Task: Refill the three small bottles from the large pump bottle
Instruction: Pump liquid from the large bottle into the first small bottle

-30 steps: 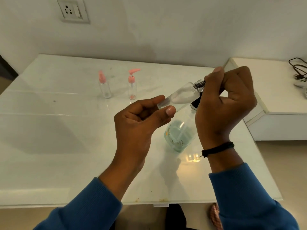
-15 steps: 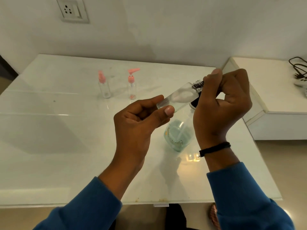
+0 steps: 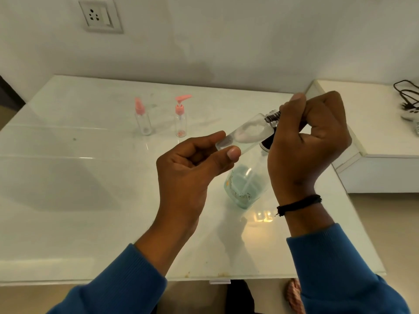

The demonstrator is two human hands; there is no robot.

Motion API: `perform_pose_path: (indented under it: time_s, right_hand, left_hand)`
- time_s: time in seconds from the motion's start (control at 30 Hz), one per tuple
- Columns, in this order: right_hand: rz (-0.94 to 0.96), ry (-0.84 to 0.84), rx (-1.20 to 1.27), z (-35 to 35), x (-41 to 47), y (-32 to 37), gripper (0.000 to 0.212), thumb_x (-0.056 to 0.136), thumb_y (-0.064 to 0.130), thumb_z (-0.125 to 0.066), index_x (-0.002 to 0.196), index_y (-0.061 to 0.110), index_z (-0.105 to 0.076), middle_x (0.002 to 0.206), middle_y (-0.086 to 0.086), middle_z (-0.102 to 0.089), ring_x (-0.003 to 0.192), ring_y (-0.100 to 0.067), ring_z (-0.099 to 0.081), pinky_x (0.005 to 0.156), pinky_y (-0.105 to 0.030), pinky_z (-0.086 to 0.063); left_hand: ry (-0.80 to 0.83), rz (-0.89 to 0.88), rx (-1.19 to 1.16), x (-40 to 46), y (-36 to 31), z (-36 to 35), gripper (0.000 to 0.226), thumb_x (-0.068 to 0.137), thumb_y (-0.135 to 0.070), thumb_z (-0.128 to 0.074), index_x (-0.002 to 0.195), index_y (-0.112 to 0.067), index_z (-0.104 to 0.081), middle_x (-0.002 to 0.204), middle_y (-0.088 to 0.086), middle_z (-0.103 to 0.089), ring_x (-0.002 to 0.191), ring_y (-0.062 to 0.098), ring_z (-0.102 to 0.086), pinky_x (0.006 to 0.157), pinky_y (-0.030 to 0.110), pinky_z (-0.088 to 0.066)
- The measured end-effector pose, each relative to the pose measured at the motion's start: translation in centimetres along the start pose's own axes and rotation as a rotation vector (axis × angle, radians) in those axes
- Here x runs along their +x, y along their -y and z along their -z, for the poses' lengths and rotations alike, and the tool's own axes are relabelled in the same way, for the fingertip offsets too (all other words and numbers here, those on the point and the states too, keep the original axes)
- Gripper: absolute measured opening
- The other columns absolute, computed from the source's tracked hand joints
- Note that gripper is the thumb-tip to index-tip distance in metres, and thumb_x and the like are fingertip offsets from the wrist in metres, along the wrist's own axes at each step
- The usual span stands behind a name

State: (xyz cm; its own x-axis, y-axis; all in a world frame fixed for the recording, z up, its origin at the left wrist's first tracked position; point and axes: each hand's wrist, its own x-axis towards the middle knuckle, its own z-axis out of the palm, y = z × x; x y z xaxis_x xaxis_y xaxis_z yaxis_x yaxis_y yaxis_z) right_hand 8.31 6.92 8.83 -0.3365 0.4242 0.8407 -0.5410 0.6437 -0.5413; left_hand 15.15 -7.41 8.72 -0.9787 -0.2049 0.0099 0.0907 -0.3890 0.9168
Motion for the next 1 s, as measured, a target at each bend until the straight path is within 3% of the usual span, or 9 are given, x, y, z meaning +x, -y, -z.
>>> perform_pose_path:
  time_s: [0.2, 0.37, 1.0]
  right_hand:
    - [-0.023, 0.023, 0.021, 0.1, -0.35, 0.01, 0.039, 0.097, -0.001, -0.06, 0.059, -0.006, -0.056, 0.062, -0.018, -0.049, 0.062, -0.012, -0.039, 0.056, -0.025, -0.034]
    - [0.007, 0.007, -0.03, -0.09, 0.18, 0.27, 0.041, 0.096, 0.003, -0.06, 0.057, -0.004, -0.054, 0.061, -0.016, -0.049, 0.058, -0.018, -0.039, 0.055, -0.042, -0.038]
    - [-0.001, 0.003, -0.017, -0.15, 0.18, 0.1, 0.042, 0.096, 0.001, -0.06, 0.056, -0.004, -0.052, 0.061, -0.018, -0.048, 0.055, -0.021, -0.038, 0.053, -0.041, -0.034]
  left_hand:
    - [-0.001, 0.006, -0.01, 0.05, 0.09, -0.01, 0.043, 0.063, -0.019, -0.082, 0.104, -0.009, -0.075, 0.093, 0.008, -0.079, 0.088, 0.031, -0.076, 0.077, 0.033, -0.062]
    - [0.003, -0.002, 0.003, 0.08, -0.03, 0.0, 0.045, 0.063, -0.021, -0.081, 0.106, -0.008, -0.075, 0.095, 0.006, -0.079, 0.088, 0.029, -0.077, 0.077, 0.032, -0.062]
    - [-0.002, 0.008, -0.024, 0.03, -0.01, -0.06, 0.044, 0.061, -0.019, -0.082, 0.103, -0.008, -0.075, 0.094, 0.009, -0.079, 0.088, 0.034, -0.076, 0.077, 0.032, -0.061]
